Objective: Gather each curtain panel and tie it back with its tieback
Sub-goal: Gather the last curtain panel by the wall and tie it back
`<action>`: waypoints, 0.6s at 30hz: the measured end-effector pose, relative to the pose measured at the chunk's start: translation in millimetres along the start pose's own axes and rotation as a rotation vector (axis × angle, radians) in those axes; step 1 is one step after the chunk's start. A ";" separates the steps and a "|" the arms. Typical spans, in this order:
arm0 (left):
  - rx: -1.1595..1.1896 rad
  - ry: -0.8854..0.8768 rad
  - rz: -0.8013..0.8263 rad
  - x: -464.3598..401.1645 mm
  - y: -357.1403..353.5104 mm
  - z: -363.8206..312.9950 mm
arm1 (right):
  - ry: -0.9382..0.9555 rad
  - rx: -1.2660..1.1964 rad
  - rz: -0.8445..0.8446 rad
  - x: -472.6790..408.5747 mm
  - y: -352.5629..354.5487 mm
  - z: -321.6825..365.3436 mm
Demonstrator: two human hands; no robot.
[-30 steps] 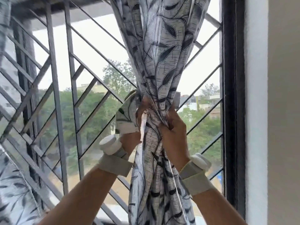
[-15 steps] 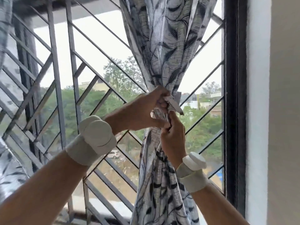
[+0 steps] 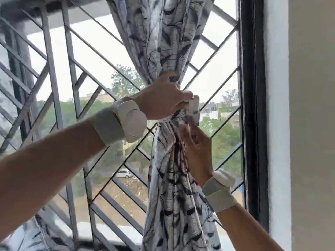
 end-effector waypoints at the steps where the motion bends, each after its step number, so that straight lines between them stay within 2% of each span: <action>1: -0.005 0.036 0.013 0.6 -0.6 1.5 | -0.026 -0.085 -0.111 -1.8 6.7 0.0; 4: 0.014 0.140 0.085 0.7 -0.9 5.3 | -0.068 -0.449 -0.404 -12.7 18.6 -2.6; 6: 0.038 0.204 0.161 -0.1 1.2 8.0 | -0.048 -0.488 -0.480 -23.8 18.9 3.4; 9: 0.079 0.301 0.242 -1.9 3.3 12.8 | 0.069 -0.443 -0.482 -34.0 14.3 18.8; 15: 0.275 0.401 0.217 -7.0 10.6 11.3 | 0.213 -0.248 -0.375 -33.3 4.2 30.2; 18: 0.363 0.442 0.263 -8.3 10.9 12.1 | 0.265 -0.201 -0.325 -32.7 3.8 31.9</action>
Point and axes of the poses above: each hand's wrist, its own x-axis away from the middle knuckle, its own y-axis out of the back of the hand, z = x × y, the point moved 7 cm from there along -x, towards the middle knuckle, and after that the axes turned 8 degrees about -x, right-handed, at the moved point
